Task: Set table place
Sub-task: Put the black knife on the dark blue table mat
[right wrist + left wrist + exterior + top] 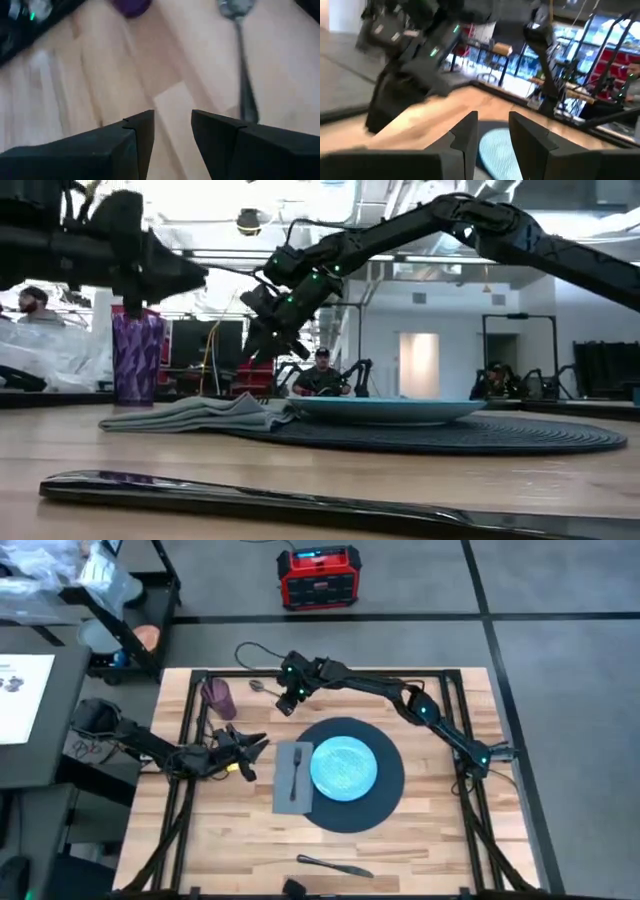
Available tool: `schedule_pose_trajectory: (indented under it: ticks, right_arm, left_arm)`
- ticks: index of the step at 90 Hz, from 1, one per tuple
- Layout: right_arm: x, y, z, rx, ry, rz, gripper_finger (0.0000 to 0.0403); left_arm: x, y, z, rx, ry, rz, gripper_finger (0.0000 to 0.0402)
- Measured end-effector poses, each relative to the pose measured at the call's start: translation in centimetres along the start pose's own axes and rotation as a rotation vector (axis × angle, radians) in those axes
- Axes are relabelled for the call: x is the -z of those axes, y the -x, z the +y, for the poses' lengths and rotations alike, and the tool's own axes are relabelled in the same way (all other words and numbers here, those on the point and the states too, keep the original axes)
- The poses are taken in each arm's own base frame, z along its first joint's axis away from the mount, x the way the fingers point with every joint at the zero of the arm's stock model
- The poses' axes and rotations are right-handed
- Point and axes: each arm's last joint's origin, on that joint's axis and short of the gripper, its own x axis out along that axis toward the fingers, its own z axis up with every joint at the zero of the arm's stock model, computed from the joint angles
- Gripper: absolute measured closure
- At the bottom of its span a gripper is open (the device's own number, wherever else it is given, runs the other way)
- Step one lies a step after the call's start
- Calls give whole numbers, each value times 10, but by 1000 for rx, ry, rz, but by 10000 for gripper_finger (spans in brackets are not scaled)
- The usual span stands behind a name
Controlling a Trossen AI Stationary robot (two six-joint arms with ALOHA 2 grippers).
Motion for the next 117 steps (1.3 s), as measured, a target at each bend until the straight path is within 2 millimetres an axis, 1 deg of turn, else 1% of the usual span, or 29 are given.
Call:
schedule_pose_trajectory:
  ticks: [7, 13, 25, 32, 37, 45, 49, 54, 59, 66, 69, 72, 77, 84, 93, 99, 110, 117]
  right_arm:
    - [-4, 12, 24, 23, 75, -23, 285]
    - [-8, 27, 44, 61, 128, -44, 285]
    - [-14, 52, 72, 145, 196, -111, 285]
    - [-17, 61, 86, 169, 226, -161, 285]
    - [-19, 65, 94, 177, 238, -198, 285]
    - [-21, 64, 106, 163, 248, -254, 285]
    - [-20, 59, 111, 150, 258, -283, 285]
    - [-16, 48, 115, 133, 266, -333, 285]
    - [-7, 34, 113, 128, 259, -344, 285]
    - [14, 19, 106, 144, 221, -293, 286]
    - [23, 13, 102, 143, 202, -287, 288]
    - [31, 12, 98, 143, 185, -290, 290]
    - [43, 20, 97, 142, 159, -308, 295]
    - [57, 37, 97, 134, 132, -391, 304]
    - [85, 58, 97, 124, 112, -433, 313]
    - [107, 71, 96, 117, 98, -415, 316]
    - [139, 104, 106, 96, 58, -437, 317]
    - [163, 119, 116, 104, 32, -444, 317]
  left_arm:
    - [3, 0, 1, -6, -4, 27, 309]
    - [3, 0, 1, -4, 0, 28, 309]
    - [-1, 1, -2, 32, 4, -3, 309]
    - [-2, 2, -5, 65, -10, -5, 309]
    - [-2, 3, -6, 78, -6, -7, 309]
    - [-1, 5, -8, 93, -7, -1, 309]
    - [-1, 6, -9, 101, -7, 2, 309]
    - [0, 7, -10, 111, -8, 7, 309]
    - [1, 9, -12, 123, -12, 16, 309]
    - [5, 11, -13, 138, -16, 47, 309]
    - [7, 12, -14, 143, -18, 66, 309]
    - [9, 13, -14, 146, -21, 82, 309]
    - [11, 14, -14, 149, -21, 100, 309]
    - [13, 15, -14, 149, -11, 116, 308]
    - [14, 15, -14, 146, -12, 125, 309]
    - [14, 15, -14, 146, -10, 125, 308]
    - [14, 15, -14, 145, -8, 125, 309]
    - [14, 15, -14, 145, -7, 124, 308]
